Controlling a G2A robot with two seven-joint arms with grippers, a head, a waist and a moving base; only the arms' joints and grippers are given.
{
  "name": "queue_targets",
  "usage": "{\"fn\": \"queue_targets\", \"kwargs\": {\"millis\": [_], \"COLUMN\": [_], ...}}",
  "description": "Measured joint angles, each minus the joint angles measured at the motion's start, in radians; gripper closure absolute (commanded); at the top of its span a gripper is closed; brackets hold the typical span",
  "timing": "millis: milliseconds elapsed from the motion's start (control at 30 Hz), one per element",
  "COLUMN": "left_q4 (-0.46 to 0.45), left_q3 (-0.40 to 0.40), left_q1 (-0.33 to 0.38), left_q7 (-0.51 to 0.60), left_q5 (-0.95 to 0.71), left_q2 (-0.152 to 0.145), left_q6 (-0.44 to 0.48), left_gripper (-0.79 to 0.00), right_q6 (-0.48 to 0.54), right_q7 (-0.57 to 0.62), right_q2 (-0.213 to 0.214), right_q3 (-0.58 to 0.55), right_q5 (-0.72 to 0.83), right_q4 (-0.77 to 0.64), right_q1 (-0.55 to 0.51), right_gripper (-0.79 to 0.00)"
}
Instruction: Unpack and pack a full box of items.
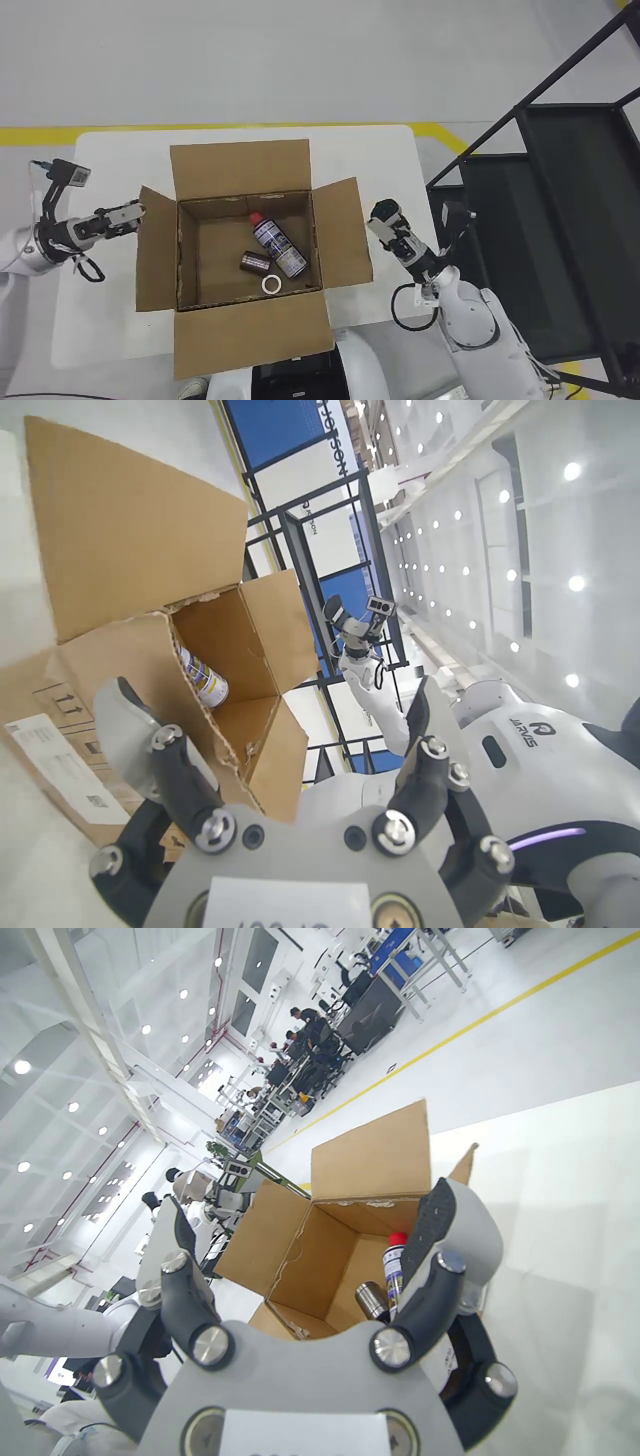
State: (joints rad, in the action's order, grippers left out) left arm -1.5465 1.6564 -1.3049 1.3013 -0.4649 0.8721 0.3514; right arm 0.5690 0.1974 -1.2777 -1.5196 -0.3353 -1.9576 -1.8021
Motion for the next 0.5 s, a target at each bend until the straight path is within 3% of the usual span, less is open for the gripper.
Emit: {"fn": "queue_targets", "kwargs": {"millis": [133,267,500], "left_q4": [-0.017,-0.015,-0.002], "left_q3": [-0.065,-0.137,-0.193], "left_q1": [0.015,0.037,0.048], "left_q7": [-0.014,-0.043,-0.087], "left_q5": [0.033,0.099,0.213], "left_q2": [0.005,0.011,0.014], "left_q6": [-0.014,-0.023,-0.005], "left_gripper": [-0.785,-0.785,-0.785], "right_q6": [-0.029,-0.105,0.013], "right_q7": [-0.064,0.006,0.153], "right_q2": [-0.001,0.0,0.001], "right_q3": [-0.017,0.02,0.147], "right_q5": [-0.047,-0.062,0.018], "right_q4": [0.023,0.064,0.095], "right_q1": [-0.03,-0.02,0.069], "right_gripper": [-0.785,-0.785,-0.785]}}
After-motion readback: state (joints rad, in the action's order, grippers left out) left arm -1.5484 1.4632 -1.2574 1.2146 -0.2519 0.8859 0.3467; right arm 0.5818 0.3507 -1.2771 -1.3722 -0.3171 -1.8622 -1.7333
